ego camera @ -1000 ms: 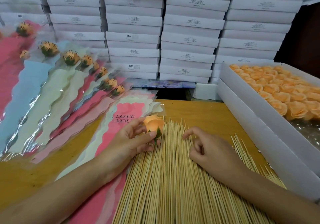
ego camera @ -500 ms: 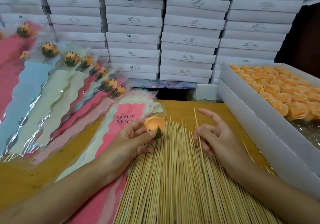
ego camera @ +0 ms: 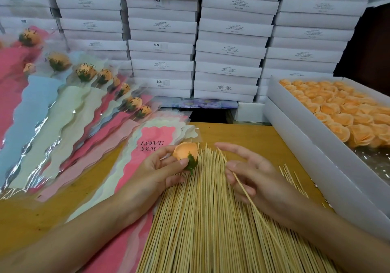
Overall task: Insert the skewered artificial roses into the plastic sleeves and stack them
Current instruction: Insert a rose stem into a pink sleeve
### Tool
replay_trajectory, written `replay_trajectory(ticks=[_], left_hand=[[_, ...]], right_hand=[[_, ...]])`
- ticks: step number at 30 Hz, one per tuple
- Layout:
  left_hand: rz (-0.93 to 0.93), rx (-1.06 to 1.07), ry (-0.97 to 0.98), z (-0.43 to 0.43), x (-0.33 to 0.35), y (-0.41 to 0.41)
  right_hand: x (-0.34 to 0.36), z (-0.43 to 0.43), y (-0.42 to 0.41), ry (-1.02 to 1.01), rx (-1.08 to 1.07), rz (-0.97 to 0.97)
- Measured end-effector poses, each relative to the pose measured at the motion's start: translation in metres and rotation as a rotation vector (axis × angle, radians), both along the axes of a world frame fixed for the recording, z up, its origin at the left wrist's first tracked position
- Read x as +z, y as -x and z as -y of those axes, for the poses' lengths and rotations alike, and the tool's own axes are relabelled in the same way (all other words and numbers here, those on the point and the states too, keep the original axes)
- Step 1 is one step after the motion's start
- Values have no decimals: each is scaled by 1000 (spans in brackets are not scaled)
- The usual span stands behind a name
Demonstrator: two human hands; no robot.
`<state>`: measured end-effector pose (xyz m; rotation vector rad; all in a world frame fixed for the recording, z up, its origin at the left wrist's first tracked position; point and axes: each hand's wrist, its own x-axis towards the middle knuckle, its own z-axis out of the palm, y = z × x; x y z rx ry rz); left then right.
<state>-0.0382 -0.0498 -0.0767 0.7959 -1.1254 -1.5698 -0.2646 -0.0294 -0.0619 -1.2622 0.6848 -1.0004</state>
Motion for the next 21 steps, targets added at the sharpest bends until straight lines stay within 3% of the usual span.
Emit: replay_trajectory(ticks=[5,21], left_hand=[[-12,23,13,1,0,-1],[62,43,58,-1,-2,0]], right_hand=[[-1,-4,-5,-26,169,-87],[-7,-4,-8,-28,210,-127]])
